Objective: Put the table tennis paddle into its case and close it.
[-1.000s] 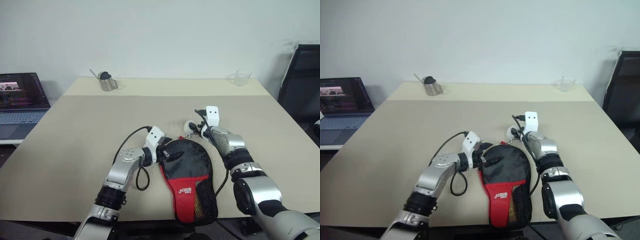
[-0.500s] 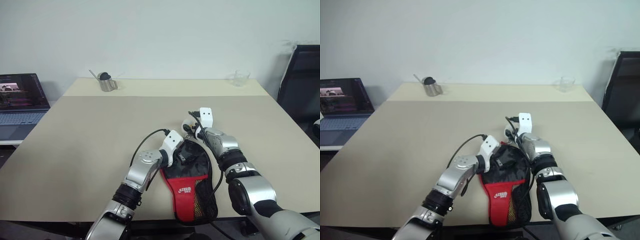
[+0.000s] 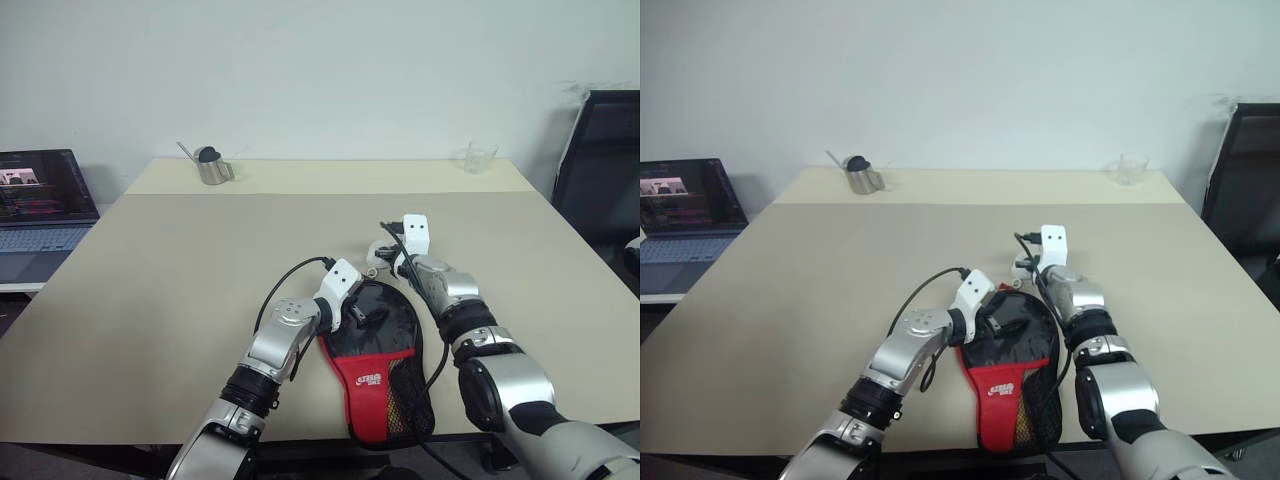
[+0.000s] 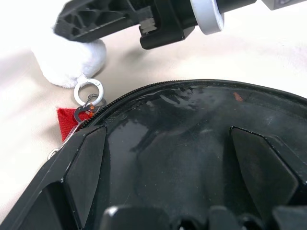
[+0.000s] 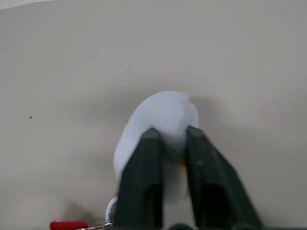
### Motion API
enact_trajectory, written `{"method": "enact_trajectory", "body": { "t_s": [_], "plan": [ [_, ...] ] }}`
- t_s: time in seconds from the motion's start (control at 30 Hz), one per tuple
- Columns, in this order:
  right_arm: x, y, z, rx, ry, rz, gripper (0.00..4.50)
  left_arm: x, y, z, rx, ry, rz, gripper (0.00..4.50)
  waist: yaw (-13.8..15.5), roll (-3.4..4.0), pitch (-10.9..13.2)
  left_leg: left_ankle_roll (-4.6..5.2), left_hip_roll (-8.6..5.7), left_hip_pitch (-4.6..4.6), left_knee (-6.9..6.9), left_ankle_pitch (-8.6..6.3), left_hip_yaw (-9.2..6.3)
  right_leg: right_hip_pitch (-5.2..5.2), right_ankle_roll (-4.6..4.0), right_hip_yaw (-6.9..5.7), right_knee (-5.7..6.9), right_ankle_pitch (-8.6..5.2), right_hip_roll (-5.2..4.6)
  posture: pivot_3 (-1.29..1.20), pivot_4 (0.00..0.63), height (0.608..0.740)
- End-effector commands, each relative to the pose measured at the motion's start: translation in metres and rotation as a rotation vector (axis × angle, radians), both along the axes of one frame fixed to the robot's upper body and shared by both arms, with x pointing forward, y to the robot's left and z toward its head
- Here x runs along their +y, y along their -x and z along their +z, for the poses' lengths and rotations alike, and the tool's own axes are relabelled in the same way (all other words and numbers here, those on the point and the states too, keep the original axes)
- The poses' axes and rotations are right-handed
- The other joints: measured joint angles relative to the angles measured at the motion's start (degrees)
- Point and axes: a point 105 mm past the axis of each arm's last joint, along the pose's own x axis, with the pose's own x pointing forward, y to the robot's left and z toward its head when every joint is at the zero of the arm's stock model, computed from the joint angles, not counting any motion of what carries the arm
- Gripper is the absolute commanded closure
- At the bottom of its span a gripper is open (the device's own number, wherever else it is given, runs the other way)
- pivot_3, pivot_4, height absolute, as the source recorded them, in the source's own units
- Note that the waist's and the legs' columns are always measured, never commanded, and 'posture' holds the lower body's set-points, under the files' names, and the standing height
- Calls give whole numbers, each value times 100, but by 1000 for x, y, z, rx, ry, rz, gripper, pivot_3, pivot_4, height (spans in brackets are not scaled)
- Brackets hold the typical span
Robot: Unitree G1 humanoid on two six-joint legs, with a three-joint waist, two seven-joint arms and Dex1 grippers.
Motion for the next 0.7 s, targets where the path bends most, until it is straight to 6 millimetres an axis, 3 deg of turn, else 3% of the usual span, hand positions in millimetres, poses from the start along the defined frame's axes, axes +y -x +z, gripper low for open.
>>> {"method": "enact_trajectory", "body": {
  "t_s": [0.03,0.2,0.33,0.43,0.57,0.7],
  "plan": [
    [0,0,6,-32,-7,-1,4451,14,-1,-17,53,-34,51,0,-2,0,0,0,0,0,0,0,0,0,0,0,0,0,0,0,150,740],
    [-8,1,12,-60,9,1,4451,13,0,-18,56,-33,52,0,-3,0,0,0,0,1,-1,0,1,0,0,2,0,0,0,0,150,740],
    [-22,1,32,-120,55,-5,4451,13,1,-19,59,-39,51,0,1,0,0,0,-1,0,-2,0,1,-1,0,3,-1,0,0,0,150,740],
    [-46,5,50,-172,165,-23,4451,15,3,-23,65,-45,48,0,6,1,0,0,-2,-1,-3,0,3,-2,1,6,-3,0,-1,0,150,740],
    [-78,15,48,-154,230,-56,4451,15,5,-26,71,-48,47,0,23,2,-1,0,-2,-1,-6,0,2,-2,1,3,-6,0,0,0,150,740],
    [-96,29,43,-126,261,-55,4451,15,6,-26,74,-49,44,0,34,5,-2,0,-5,-3,-5,0,3,-1,1,3,-8,0,-3,0,150,740]
  ]
}}
